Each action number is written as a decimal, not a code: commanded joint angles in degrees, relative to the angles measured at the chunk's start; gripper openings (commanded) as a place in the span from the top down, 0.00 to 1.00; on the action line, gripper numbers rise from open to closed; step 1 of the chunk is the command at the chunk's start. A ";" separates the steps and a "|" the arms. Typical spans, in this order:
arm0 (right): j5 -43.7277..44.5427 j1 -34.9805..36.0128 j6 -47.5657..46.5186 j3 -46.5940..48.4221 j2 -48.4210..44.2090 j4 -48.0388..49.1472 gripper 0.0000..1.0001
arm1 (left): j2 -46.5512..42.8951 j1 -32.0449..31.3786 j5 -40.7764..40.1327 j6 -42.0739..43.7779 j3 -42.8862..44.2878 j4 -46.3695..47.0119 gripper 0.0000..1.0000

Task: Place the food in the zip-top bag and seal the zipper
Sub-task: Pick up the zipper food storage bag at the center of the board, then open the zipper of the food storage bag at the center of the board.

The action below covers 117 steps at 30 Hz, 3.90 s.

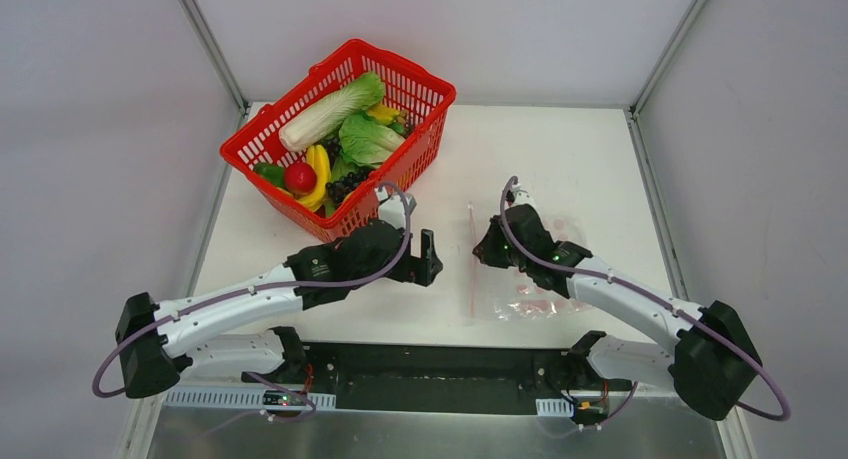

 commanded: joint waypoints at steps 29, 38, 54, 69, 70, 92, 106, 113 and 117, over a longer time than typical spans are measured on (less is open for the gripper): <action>-11.58 -2.61 14.71 -5.85 -9.85 9.75 1.00 | 20.81 -2.82 8.63 -5.15 3.96 11.78 0.51; -14.19 -2.88 13.05 -4.44 -9.22 8.72 1.00 | 21.68 -2.82 6.28 -5.41 4.71 9.96 0.66; -12.91 -3.02 6.47 -1.05 -12.01 0.42 1.00 | 23.66 -2.82 4.19 -7.26 5.57 10.05 0.68; -2.30 -3.06 1.39 7.13 -11.86 -19.15 1.00 | 23.70 -2.60 -3.67 -6.95 7.37 5.83 1.00; -0.88 -3.06 0.99 8.57 -11.75 -21.51 1.00 | 23.14 -2.44 -3.97 -6.80 7.42 5.58 1.00; -1.66 -3.01 2.93 14.24 -12.27 -26.05 0.89 | 23.61 -2.28 5.74 -3.71 13.44 10.95 1.00; -6.67 -3.02 5.06 11.33 -8.84 -18.66 0.74 | 23.58 -2.55 7.11 -3.58 14.29 10.66 1.00; -5.37 -2.99 3.90 11.54 -8.18 -18.57 0.73 | 23.58 -2.54 7.42 -3.16 14.62 10.11 1.00; -4.06 -2.97 2.67 11.77 -7.25 -20.54 0.81 | 23.53 -2.51 7.51 -3.08 14.85 9.90 1.00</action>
